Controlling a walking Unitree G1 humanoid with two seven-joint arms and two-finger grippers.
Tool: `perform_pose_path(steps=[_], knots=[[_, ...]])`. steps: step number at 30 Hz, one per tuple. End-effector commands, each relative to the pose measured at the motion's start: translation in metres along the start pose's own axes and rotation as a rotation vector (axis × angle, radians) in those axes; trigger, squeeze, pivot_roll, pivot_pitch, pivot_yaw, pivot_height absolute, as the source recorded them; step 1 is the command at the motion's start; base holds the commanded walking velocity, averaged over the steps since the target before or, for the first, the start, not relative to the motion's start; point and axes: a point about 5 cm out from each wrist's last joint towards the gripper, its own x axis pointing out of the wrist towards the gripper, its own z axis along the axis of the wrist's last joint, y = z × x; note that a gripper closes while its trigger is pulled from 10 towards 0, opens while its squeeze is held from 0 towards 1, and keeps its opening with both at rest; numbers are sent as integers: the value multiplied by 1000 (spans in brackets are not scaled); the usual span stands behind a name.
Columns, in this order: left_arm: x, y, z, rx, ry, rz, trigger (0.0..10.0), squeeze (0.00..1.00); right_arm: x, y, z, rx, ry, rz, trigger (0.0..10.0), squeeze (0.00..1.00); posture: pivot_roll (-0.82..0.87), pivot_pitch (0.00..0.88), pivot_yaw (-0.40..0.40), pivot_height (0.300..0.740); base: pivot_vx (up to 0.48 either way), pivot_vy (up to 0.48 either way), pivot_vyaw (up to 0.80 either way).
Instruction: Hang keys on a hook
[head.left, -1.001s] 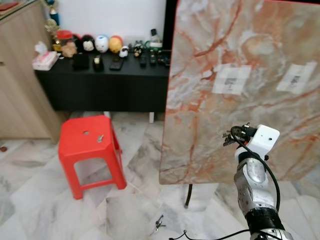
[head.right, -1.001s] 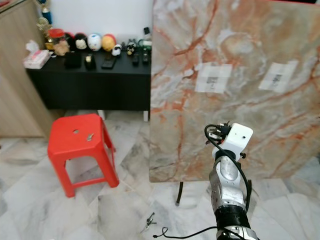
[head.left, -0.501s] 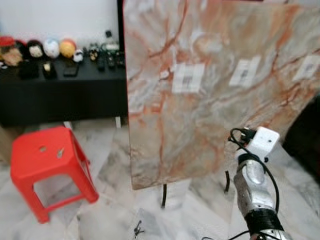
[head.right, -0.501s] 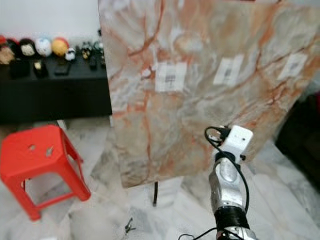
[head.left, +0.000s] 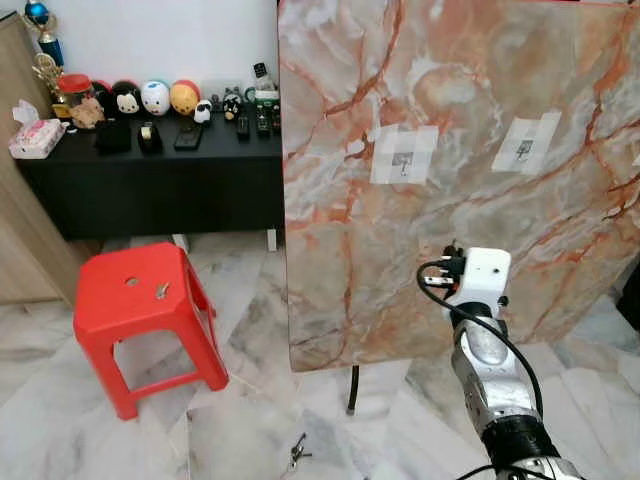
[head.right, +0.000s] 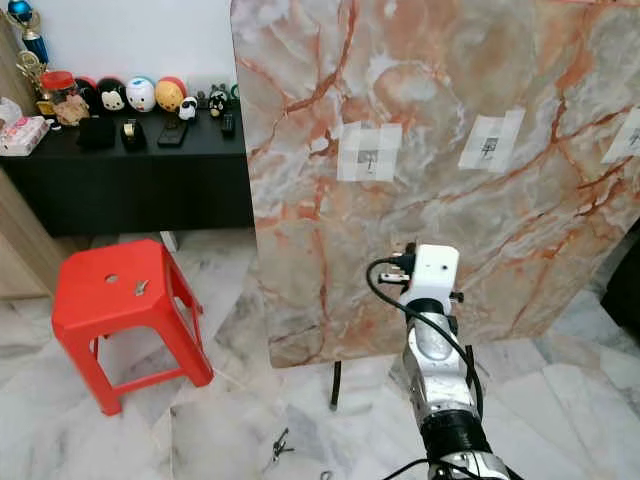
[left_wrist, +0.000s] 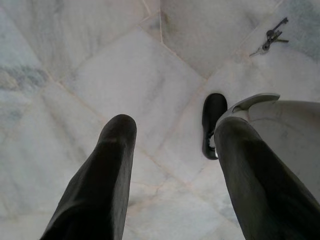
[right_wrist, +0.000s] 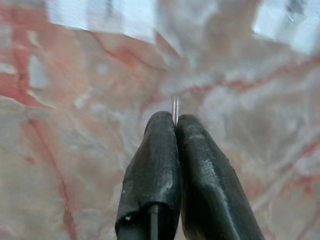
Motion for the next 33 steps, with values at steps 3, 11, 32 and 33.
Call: perform_pose_path(steps=[3,11,32,33], knots=[[-1,2,-5,-19,15,4,10000,0,9,9,24,-32,-103,35,10000,0,-5,0,-81,740,0,0,281],[0,6,1,-28,4,8,10000,0,6,18,25,-35,-122,100,10000,0,-2,0,-82,740,0,0,392],[1,-4,2,-33,3,-14,10000,0,-1,-21,-11,154,102,-294,10000,0,-1,0,-81,740,0,0,70],[1,-4,2,-33,3,-15,10000,0,-1,-20,-10,148,92,-272,10000,0,-4,0,-80,740,0,0,0]])
